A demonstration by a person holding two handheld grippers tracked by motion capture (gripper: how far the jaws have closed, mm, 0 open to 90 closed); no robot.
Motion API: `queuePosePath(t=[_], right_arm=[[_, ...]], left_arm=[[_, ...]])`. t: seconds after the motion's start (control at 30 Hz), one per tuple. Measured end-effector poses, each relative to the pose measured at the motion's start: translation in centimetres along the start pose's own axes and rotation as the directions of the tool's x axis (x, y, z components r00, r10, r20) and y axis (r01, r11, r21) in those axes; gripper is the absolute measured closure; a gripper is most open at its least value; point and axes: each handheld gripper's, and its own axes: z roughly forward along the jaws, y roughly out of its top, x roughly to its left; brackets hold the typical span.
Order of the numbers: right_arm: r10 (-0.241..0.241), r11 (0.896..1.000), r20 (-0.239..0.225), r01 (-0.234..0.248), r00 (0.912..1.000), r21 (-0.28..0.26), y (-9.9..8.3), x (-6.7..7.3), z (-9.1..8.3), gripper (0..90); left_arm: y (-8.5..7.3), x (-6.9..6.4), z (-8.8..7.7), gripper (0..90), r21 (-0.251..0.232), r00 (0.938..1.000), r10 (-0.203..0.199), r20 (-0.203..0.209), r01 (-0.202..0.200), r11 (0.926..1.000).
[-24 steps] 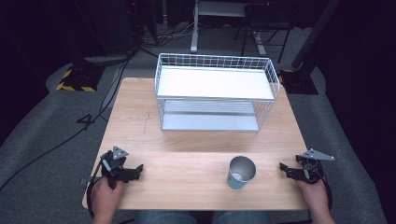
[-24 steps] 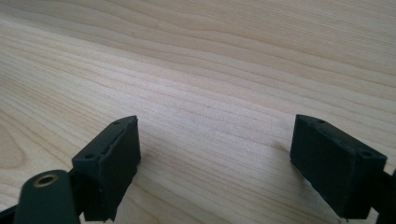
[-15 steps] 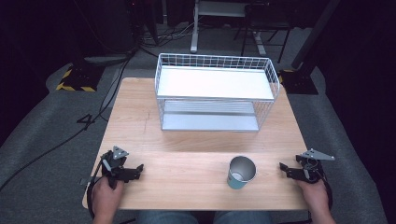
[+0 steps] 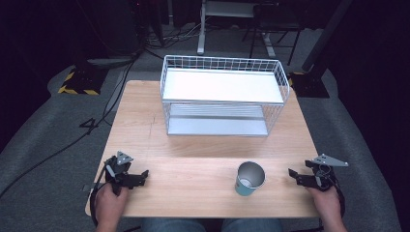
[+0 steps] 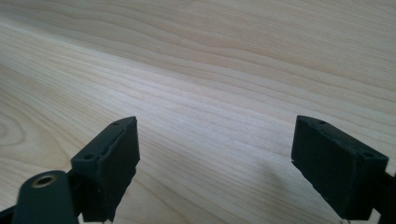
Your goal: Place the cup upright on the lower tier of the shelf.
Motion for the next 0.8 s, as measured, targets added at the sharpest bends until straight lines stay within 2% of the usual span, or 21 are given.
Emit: queuePosePath(t=[0.2, 0.53, 0.8], right_arm=[[-0.003, 1.000, -0.023, 0.003, 0.9997, -0.013, 0.4, 1.0, -0.7, 15.9], [-0.056, 0.998, -0.073, 0.054, 0.9958, -0.021, 0.9, 3.8, -2.4, 16.0], [-0.074, 0.997, -0.106, 0.072, 0.9915, -0.021, 1.3, 5.6, -3.1, 16.1]], left_arm=[[0.0, 0.0, 0.0, 0.1, 0.000, 1.0000, 0.000, 0.000, 0.000, 1.0000], [0.1, 0.0, 0.0, 0.1, 0.000, 1.0000, 0.004, -0.005, -0.004, 1.0000], [0.0, 0.0, 0.0, 0.1, 0.000, 1.0000, 0.003, -0.005, -0.003, 1.0000]])
